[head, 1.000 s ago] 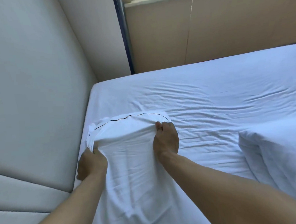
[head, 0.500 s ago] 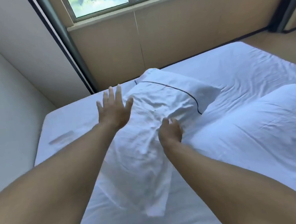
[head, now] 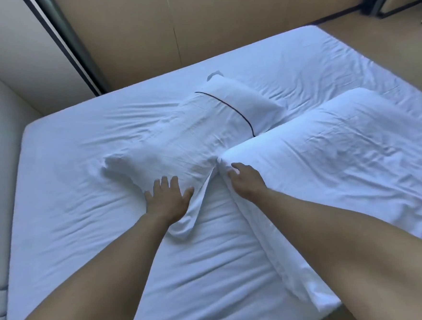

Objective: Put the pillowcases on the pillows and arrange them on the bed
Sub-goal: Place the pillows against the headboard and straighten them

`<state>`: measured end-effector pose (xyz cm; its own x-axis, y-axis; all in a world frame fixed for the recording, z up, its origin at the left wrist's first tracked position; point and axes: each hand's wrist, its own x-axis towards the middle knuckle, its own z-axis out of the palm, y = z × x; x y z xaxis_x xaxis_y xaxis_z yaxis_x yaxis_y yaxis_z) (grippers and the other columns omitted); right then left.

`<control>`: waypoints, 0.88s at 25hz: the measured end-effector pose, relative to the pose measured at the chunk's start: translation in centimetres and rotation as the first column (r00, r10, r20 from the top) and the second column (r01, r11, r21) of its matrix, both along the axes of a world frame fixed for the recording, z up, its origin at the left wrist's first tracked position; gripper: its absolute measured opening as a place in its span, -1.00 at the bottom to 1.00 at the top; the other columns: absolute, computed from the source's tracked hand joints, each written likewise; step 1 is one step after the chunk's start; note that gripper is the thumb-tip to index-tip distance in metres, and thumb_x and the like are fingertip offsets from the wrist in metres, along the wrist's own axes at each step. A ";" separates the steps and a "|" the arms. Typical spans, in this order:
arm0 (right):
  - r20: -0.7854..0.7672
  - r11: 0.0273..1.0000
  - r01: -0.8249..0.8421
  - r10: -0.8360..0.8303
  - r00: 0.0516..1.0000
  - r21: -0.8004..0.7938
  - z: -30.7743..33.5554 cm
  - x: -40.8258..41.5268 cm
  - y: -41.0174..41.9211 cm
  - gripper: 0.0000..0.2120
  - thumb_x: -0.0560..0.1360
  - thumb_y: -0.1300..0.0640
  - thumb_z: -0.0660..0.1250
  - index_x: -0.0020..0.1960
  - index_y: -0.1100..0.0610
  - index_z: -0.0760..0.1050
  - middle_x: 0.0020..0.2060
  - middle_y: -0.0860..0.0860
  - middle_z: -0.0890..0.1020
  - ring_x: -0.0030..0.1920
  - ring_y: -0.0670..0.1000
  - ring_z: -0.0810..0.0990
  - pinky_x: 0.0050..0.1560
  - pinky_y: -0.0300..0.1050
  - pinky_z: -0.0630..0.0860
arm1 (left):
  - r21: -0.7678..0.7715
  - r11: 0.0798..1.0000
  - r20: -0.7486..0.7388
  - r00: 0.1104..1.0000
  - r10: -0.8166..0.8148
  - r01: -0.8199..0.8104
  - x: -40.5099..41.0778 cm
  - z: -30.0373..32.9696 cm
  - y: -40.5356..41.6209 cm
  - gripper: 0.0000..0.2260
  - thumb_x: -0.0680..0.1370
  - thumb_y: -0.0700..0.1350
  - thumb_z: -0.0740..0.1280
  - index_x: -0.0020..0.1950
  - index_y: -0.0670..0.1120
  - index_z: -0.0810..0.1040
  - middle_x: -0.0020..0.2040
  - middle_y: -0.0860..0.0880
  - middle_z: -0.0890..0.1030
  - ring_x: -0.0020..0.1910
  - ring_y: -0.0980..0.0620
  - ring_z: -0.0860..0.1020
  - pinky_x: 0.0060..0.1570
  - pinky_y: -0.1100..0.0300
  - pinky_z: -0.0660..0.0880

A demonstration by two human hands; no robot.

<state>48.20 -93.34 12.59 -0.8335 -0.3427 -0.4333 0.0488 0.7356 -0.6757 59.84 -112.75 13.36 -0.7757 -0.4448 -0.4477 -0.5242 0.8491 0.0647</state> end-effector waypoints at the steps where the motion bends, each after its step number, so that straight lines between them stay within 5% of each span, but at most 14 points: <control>1: -0.014 1.000 -0.008 0.009 1.000 0.018 0.6 1.0 2.0 -0.50 0.68 -0.08 0.10 0.56 0.09 0.29 0.53 0.09 0.35 0.53 0.08 0.29 0.46 -0.01 0.23 | 0.023 1.000 -0.028 1.000 0.001 0.000 0.4 0.6 1.3 -0.32 0.65 0.32 -0.05 0.65 -0.05 0.06 0.65 -0.14 0.07 0.62 -0.18 0.01 0.51 -0.28 0.05; 11: 0.009 0.969 0.144 -0.149 0.989 0.200 6.1 8.1 20.8 -0.42 0.66 -0.16 0.12 0.60 0.06 0.19 0.59 0.09 0.21 0.56 0.09 0.22 0.53 0.16 0.17 | 0.223 0.974 -0.139 0.990 0.002 0.030 3.5 6.6 17.2 -0.31 0.61 0.35 0.07 0.51 -0.16 0.32 0.47 -0.20 0.40 0.48 -0.23 0.30 0.39 -0.24 0.29; 17: -0.004 0.967 0.121 -0.123 0.992 0.226 5.0 3.2 30.4 -0.38 0.64 -0.20 0.10 0.61 0.05 0.15 0.61 0.08 0.14 0.60 0.10 0.11 0.55 0.19 0.07 | 0.303 0.945 -0.077 0.986 0.151 -0.121 0.8 5.2 27.1 -0.24 0.57 0.40 0.12 0.59 -0.08 0.20 0.53 -0.17 0.31 0.52 -0.23 0.24 0.43 -0.24 0.24; 22: 0.031 0.961 -0.101 0.097 0.995 0.257 4.2 -4.5 40.5 -0.36 0.65 -0.21 0.12 0.63 0.04 0.10 0.64 0.06 0.03 0.63 0.10 -0.06 0.58 0.19 -0.04 | 0.217 0.937 -0.028 0.958 0.286 -0.273 -2.0 3.5 38.3 -0.19 0.56 0.41 0.12 0.63 -0.08 0.09 0.62 -0.17 0.15 0.60 -0.17 0.08 0.50 -0.21 0.13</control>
<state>43.67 -52.82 16.75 -0.7924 -0.2980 -0.5324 -0.0226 0.8863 -0.4625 57.87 -74.49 16.88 -0.6611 -0.5492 -0.5112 -0.7285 0.6330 0.2620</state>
